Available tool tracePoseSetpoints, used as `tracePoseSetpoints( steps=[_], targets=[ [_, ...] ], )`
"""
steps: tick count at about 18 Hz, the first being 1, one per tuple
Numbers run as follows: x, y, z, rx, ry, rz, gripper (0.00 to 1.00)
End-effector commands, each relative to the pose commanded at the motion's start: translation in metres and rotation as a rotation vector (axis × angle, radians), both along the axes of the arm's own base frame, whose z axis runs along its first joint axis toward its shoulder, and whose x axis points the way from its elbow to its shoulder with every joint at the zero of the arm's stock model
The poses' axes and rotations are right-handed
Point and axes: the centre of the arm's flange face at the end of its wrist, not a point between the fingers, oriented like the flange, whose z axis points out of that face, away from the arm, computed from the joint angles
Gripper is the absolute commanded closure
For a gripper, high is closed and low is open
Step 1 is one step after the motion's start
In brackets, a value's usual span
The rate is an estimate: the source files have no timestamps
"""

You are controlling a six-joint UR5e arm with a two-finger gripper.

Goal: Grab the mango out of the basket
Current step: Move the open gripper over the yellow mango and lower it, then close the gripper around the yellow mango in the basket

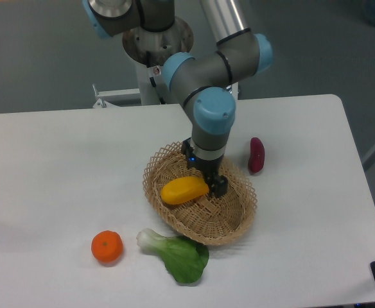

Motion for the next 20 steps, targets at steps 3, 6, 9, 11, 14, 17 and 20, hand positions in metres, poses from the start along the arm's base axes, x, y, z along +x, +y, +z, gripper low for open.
tracePoseSetpoints(
  steps=[3, 6, 9, 11, 14, 17, 20],
  targets=[
    [0.002, 0.001, -0.007, 0.004, 0.005, -0.002, 0.0],
    [-0.001, 0.005, -0.019, 0.01, 0.012, 0.008, 0.0],
    [0.003, 0.011, -0.027, 0.016, 0.02, -0.005, 0.12],
    [0.003, 0.012, -0.026, 0.019, 0.021, -0.003, 0.46],
    [0.001, 0.014, -0.019, 0.028, 0.032, -0.006, 0.76],
    [-0.002, 0.014, -0.013, 0.034, 0.039, -0.005, 0.78],
    [-0.011, 0.016, -0.003, 0.04, 0.048, 0.001, 0.78]
  ],
)
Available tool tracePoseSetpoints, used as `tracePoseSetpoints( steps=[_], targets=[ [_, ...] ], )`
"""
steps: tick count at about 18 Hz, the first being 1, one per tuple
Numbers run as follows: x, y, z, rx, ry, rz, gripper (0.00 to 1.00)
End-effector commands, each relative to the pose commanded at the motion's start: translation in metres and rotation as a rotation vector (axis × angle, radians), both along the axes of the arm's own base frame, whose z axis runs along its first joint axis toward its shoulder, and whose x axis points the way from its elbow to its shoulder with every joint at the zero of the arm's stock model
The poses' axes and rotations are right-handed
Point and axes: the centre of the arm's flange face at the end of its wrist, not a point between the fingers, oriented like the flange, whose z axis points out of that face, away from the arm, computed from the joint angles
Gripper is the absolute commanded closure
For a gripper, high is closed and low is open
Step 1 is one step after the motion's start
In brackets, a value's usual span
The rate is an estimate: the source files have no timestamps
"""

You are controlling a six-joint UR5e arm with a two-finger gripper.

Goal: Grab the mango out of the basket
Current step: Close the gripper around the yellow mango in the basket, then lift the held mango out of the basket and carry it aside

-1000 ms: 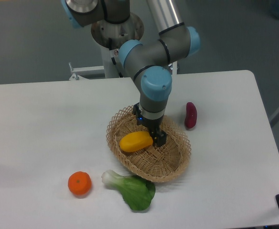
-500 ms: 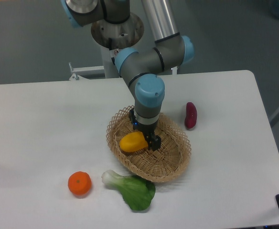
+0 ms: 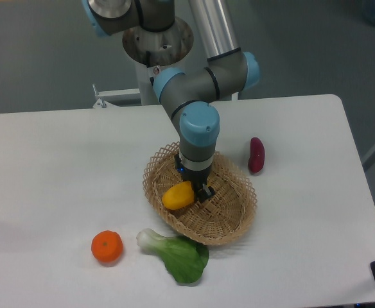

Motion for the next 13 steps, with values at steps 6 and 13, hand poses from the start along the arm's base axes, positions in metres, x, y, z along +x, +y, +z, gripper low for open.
tracePoseSetpoints(
  steps=[6, 13],
  targets=[
    [-0.022, -0.008, 0.032, 0.04, 0.036, 0.051, 0.77],
    [-0.103, 0.008, 0.102, 0.032, 0.024, 0.148, 0.77]
  ],
)
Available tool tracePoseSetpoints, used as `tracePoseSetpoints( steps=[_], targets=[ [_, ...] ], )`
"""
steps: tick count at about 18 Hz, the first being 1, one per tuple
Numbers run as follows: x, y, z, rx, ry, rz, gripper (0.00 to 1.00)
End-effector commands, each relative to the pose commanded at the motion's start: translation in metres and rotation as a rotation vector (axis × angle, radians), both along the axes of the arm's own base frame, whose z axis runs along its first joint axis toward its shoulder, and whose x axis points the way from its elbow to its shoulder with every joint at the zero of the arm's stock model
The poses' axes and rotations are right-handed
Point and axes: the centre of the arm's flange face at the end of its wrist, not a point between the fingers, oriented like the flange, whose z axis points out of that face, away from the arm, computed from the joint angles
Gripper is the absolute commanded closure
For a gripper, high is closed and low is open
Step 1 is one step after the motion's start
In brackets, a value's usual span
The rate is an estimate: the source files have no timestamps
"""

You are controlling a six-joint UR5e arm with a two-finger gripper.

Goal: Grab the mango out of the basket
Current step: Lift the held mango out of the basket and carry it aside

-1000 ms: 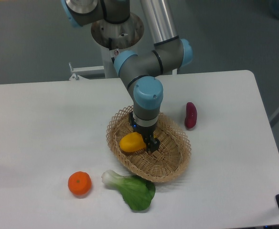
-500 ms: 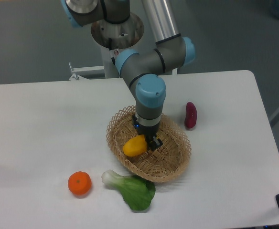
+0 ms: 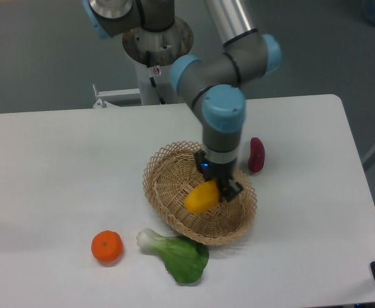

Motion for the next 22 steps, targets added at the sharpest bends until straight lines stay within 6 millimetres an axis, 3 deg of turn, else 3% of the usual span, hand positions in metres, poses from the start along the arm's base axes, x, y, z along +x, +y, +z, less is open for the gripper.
tracePoseSetpoints(
  steps=[6, 10, 13, 17, 22],
  targets=[
    [-0.063, 0.0, 0.013, 0.002, 0.006, 0.052, 0.77],
    [-0.098, -0.015, 0.014, -0.005, -0.002, 0.092, 0.77],
    [-0.115, -0.014, 0.007, -0.008, -0.001, 0.094, 0.77],
    [-0.138, -0.027, 0.006, -0.004, 0.004, 0.089, 0.76],
    [-0.149, -0.027, 0.009, -0.023, -0.019, 0.084, 0.76]
  ],
)
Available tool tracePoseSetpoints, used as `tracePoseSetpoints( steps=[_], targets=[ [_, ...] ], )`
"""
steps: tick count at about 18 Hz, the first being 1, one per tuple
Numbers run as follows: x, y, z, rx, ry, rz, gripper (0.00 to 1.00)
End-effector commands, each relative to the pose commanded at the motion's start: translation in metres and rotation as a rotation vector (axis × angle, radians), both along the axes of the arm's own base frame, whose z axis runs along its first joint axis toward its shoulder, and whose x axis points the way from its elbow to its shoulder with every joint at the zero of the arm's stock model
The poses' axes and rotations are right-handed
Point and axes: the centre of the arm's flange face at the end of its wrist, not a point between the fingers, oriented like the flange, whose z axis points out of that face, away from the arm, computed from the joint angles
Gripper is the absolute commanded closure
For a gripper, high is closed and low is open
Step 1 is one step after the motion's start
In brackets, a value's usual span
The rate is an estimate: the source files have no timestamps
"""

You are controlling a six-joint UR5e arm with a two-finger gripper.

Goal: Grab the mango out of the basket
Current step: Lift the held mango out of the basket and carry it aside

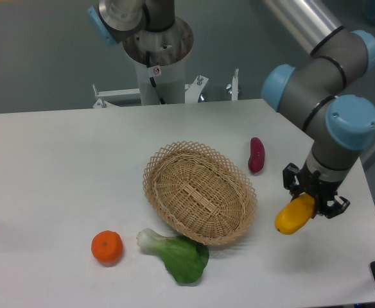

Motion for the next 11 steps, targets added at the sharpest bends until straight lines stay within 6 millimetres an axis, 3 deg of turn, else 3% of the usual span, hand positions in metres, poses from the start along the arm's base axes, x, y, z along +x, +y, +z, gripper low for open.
tracePoseSetpoints(
  steps=[11],
  targets=[
    [-0.0088, -0.0092, -0.0011, -0.01, 0.006, -0.001, 0.76]
  ],
)
